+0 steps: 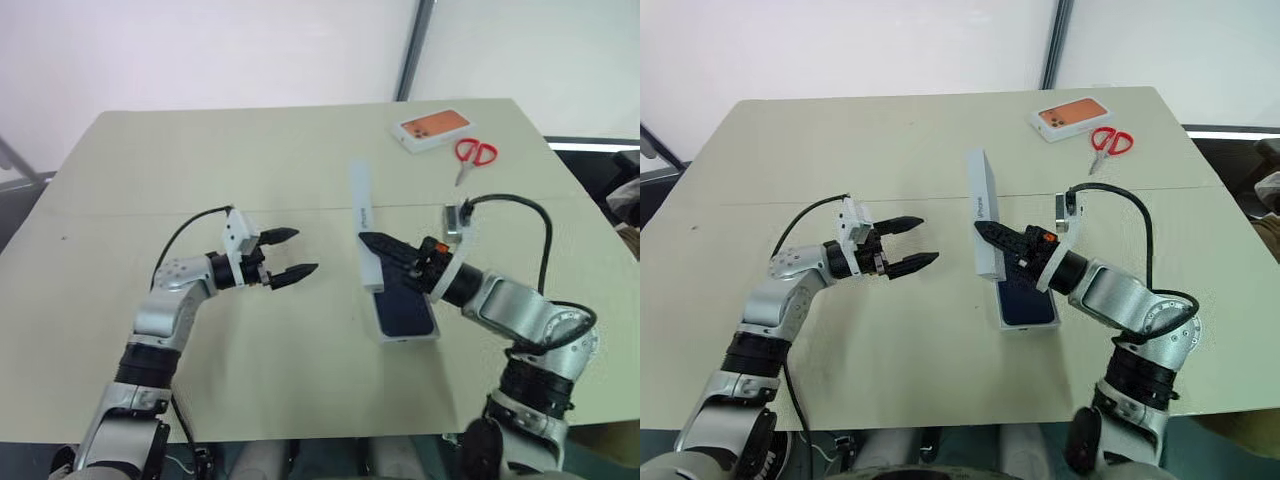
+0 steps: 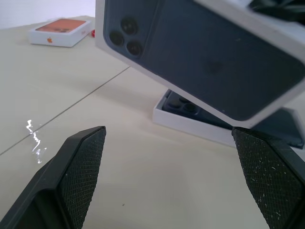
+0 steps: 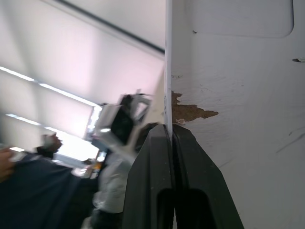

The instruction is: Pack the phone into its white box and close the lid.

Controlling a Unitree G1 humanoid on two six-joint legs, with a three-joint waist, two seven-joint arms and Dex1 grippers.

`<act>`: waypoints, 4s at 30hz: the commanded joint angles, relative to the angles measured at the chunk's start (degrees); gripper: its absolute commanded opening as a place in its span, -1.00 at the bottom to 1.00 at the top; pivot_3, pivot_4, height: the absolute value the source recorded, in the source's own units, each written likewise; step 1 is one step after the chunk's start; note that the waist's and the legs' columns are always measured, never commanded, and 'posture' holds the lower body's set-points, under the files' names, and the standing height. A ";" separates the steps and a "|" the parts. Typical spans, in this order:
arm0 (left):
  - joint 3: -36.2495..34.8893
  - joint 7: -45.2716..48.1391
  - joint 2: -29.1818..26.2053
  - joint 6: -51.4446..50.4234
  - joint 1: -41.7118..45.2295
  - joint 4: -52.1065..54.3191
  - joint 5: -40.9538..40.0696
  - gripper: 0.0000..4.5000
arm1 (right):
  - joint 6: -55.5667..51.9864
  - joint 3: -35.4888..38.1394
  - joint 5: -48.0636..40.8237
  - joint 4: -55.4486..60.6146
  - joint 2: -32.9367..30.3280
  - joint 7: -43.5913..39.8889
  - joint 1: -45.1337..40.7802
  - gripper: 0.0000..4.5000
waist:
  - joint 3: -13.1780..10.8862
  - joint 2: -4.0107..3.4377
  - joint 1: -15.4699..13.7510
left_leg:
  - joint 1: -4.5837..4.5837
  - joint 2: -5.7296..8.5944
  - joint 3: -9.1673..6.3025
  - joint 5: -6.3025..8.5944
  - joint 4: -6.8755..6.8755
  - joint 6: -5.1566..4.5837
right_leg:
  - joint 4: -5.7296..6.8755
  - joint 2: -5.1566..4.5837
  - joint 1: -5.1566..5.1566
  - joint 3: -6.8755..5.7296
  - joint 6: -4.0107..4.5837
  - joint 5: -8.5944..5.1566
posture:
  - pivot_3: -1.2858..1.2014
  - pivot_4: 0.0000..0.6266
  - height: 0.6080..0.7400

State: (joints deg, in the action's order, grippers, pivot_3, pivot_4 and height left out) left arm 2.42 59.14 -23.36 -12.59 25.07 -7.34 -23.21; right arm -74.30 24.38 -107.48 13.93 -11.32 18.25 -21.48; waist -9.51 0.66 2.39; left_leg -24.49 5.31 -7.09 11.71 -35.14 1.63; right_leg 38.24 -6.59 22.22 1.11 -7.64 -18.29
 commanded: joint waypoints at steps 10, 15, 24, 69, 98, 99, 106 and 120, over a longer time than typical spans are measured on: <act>-1.00 0.38 -0.79 -3.71 -2.04 5.89 -3.52 0.59 | 13.64 -15.18 -5.52 6.78 -7.12 -4.92 13.65 -1.00 | 0.00 0.01 -0.02 | -0.01 -0.06 0.03 0.01 -0.01 -0.01 | -0.07 0.13 -0.01 0.04 0.00 -0.01 | 0.03 -0.52 1.00; -0.69 1.31 -1.21 -5.46 -3.55 8.03 -4.50 -0.51 | 16.18 -17.06 -5.52 5.84 -8.90 -4.52 15.69 -1.00 | 0.00 0.01 -0.03 | 0.01 -0.06 0.04 0.01 -0.03 -0.02 | -0.04 0.13 -0.01 0.07 0.00 0.00 | 0.03 -0.52 1.00; 8.47 1.34 3.73 -1.54 -6.68 8.93 1.21 -1.00 | 18.33 -16.52 -5.52 1.75 -11.17 -3.27 15.29 -0.73 | 0.00 0.01 -0.80 | 0.01 -0.06 0.05 0.02 -0.04 -0.02 | -0.09 0.12 -0.07 0.08 0.01 0.00 | 0.03 -0.52 1.00; 10.65 -2.04 8.62 -0.29 0.60 -4.50 7.49 -1.00 | 51.08 -26.38 90.86 1.84 -40.14 -51.66 12.35 -0.99 | -0.01 0.04 -2.06 | 0.05 -0.02 0.24 0.17 -0.53 -0.26 | -0.14 0.06 -0.34 0.02 -0.05 0.00 | 0.03 -0.52 1.00; 14.22 -2.05 18.76 1.78 6.82 -11.72 12.65 -1.00 | 51.37 -22.00 97.88 4.73 -41.22 -62.15 17.44 -0.99 | -0.02 0.05 -3.02 | 0.08 0.02 0.16 0.19 -0.72 -0.27 | -0.13 0.03 -0.50 -0.10 -0.07 0.00 | 0.03 -0.52 1.00; 14.15 -2.10 18.80 1.58 6.59 -11.65 12.52 -1.00 | 51.55 -22.31 98.49 4.57 -41.25 -62.06 17.62 -0.99 | -0.02 0.05 -3.03 | 0.08 0.02 0.16 0.19 -0.72 -0.27 | -0.13 0.03 -0.50 -0.09 -0.07 0.00 | 0.03 -0.52 1.00; 13.95 -2.77 18.46 1.62 6.27 -12.20 12.53 -1.00 | 52.69 -22.91 100.48 4.15 -41.24 -62.55 18.52 -0.99 | -0.02 0.05 -3.04 | 0.08 0.02 0.16 0.20 -0.73 -0.27 | -0.13 0.03 -0.50 -0.09 -0.07 0.00 | 0.03 -0.52 1.00; 9.07 -4.67 16.76 2.23 10.96 -13.19 10.79 -1.00 | 52.00 -17.54 98.96 0.76 -38.15 -59.04 10.26 -0.99 | -0.03 0.06 -2.79 | 0.09 0.00 0.15 0.20 -0.74 -0.27 | -0.12 0.05 -0.50 -0.10 -0.07 0.01 | 0.03 -0.52 1.00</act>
State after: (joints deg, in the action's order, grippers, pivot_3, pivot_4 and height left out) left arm 12.94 55.46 -7.30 -12.00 33.66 -21.33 -11.71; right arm -22.34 4.29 -6.70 13.66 -50.67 -42.45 -8.68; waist -9.53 0.72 -0.41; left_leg -24.40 5.30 -6.94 11.91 -35.88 1.37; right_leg 38.12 -6.53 21.73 1.01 -7.71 -18.29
